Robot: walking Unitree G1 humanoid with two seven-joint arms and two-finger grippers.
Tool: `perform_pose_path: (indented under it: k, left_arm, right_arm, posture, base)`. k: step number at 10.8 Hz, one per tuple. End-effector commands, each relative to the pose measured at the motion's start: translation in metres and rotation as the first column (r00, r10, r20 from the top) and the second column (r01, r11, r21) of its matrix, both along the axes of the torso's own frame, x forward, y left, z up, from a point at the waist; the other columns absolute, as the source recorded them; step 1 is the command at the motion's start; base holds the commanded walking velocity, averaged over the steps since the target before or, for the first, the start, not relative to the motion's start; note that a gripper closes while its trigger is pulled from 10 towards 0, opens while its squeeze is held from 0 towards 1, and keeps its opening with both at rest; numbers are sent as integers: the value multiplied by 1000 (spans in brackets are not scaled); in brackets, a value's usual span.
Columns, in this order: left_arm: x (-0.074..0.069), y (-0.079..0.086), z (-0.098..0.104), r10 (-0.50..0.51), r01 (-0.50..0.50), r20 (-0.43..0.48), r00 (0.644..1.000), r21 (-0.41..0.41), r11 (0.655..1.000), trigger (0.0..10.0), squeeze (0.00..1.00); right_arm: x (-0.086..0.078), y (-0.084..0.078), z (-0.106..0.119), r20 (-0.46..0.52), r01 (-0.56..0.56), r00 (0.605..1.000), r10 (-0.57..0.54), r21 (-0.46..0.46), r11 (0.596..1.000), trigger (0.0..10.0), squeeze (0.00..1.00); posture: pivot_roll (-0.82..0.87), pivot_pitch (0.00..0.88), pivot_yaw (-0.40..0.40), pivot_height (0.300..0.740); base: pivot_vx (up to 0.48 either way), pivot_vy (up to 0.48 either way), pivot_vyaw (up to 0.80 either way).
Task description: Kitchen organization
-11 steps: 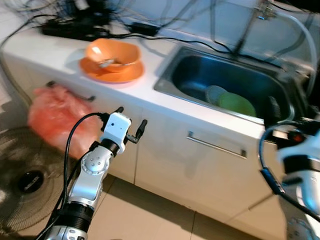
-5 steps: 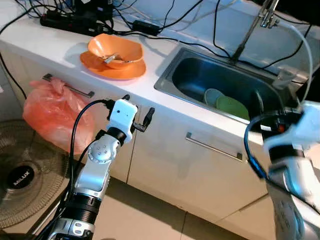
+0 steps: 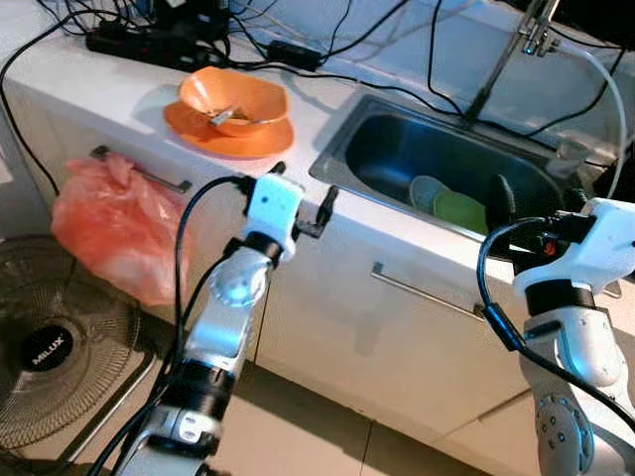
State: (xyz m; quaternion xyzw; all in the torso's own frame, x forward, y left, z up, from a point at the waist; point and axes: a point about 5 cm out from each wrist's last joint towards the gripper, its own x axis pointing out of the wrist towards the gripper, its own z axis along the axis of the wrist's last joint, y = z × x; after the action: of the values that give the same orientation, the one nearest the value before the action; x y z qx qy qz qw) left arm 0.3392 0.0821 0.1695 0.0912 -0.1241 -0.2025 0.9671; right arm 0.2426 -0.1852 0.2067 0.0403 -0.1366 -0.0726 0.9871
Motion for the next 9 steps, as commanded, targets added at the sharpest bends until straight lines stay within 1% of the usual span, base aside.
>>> perform_pose_path:
  k: [1,3,4,5,7,9]
  left_arm:
    - [0,-10,3,-33,33,2,999,-7,999,10000,0]
    - [2,-10,0,-29,29,-14,999,1,1000,10000,0]
    - [6,-11,3,-27,27,-8,1000,0,1000,10000,0]
    - [12,-19,6,-19,19,-15,1000,-20,1000,10000,0]
    - [15,-20,13,-7,7,4,1000,-33,999,10000,0]
    - [21,-18,16,14,-14,7,1000,-38,999,10000,0]
  right_arm:
    - [2,-5,3,17,17,1000,-16,-43,999,10000,0]
    - [13,-9,9,46,-8,999,11,-73,997,10000,0]
    - [20,-10,14,68,-21,997,26,-77,997,10000,0]
    - [34,-5,23,106,-61,992,74,-121,991,10000,0]
    - [36,-4,25,121,-64,990,78,-115,991,10000,0]
    - [34,-5,20,115,-52,991,64,-106,993,10000,0]
  posture:
    - [182,0,-169,740]
    - [178,0,-154,740]
    - [180,0,-147,740]
    - [178,0,-145,740]
    - [178,0,-145,740]
    - [182,0,-142,740]
  base:
    - [0,0,0]
    - [0,0,0]
    - [0,0,0]
    - [0,0,0]
    - [0,0,0]
    - [0,0,0]
